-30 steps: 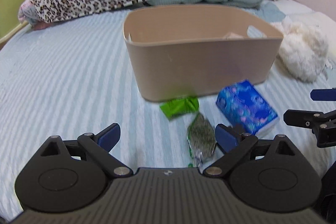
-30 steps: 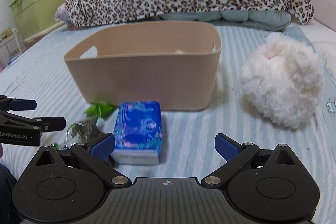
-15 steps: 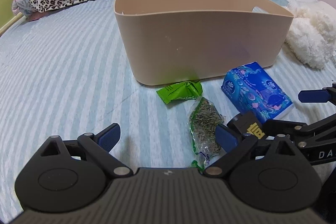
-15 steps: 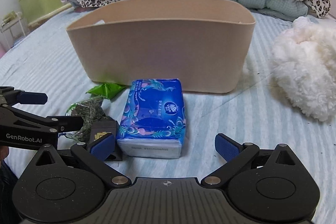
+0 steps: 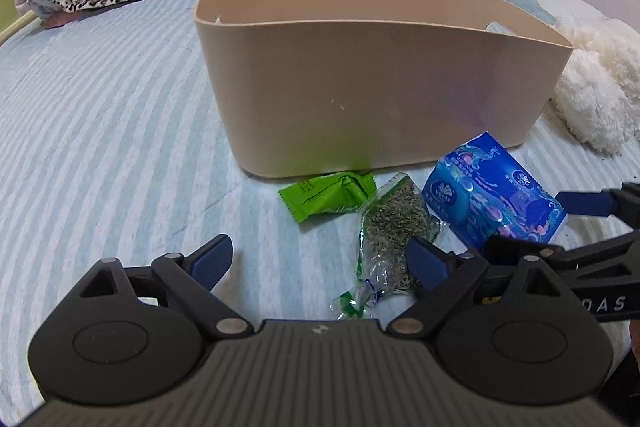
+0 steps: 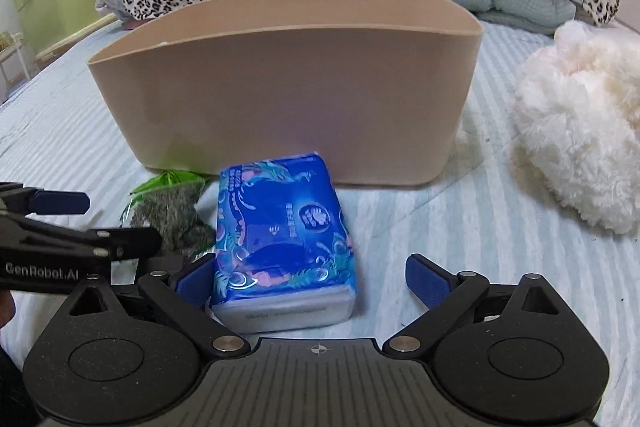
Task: Organize objects
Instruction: 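Grasp the green snack bag with left gripper while right grasps blue tissue pack, then carry snack bag and tissue pack over the basket and release both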
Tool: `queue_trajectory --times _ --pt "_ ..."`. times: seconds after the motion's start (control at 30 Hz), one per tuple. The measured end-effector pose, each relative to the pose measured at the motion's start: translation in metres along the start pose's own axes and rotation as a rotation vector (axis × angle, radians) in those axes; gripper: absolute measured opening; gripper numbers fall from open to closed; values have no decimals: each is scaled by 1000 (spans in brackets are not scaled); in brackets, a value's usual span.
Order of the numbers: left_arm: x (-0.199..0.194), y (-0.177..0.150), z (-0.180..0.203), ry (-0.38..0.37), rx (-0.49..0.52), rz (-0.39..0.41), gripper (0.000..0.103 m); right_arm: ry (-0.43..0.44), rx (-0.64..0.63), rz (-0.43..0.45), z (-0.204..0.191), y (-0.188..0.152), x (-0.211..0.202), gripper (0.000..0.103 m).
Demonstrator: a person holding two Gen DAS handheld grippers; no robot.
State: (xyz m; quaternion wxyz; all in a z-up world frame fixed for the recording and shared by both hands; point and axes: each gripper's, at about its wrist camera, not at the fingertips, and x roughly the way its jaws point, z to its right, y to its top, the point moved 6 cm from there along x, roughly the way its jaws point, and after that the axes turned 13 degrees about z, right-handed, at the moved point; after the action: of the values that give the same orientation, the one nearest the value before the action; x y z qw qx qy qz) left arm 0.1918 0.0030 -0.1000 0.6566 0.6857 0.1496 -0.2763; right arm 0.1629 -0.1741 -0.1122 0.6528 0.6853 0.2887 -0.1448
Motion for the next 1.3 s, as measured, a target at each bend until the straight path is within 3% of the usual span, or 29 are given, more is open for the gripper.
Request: queue_trajectory --times 0.07,0.13,0.27,0.3,0.33,0.47,0.7,1.07,1.3 --pt "2 1 3 -26 6 18 87 7 -2 -9 0 -3 0 88" --pt "3 0 7 -74 4 26 68 8 -16 -9 -1 -4 1 82" --pt "5 0 9 -135 -23 23 43 36 -23 -1 -5 -4 -1 65" --pt "4 -1 10 -157 -28 20 28 36 -23 1 -6 -4 -2 65" --pt "4 -1 11 -177 -33 17 22 36 -24 3 -6 -4 -3 65" --pt "1 -1 11 -183 -16 -3 19 30 -9 12 -4 -2 -7 64" --pt "-16 4 16 -173 24 30 13 24 -2 44 2 5 -28 64" --pt "-72 33 12 -133 61 185 13 25 -3 169 3 39 -73 64" --pt "-97 74 3 -96 57 302 13 21 3 270 11 74 -97 64"
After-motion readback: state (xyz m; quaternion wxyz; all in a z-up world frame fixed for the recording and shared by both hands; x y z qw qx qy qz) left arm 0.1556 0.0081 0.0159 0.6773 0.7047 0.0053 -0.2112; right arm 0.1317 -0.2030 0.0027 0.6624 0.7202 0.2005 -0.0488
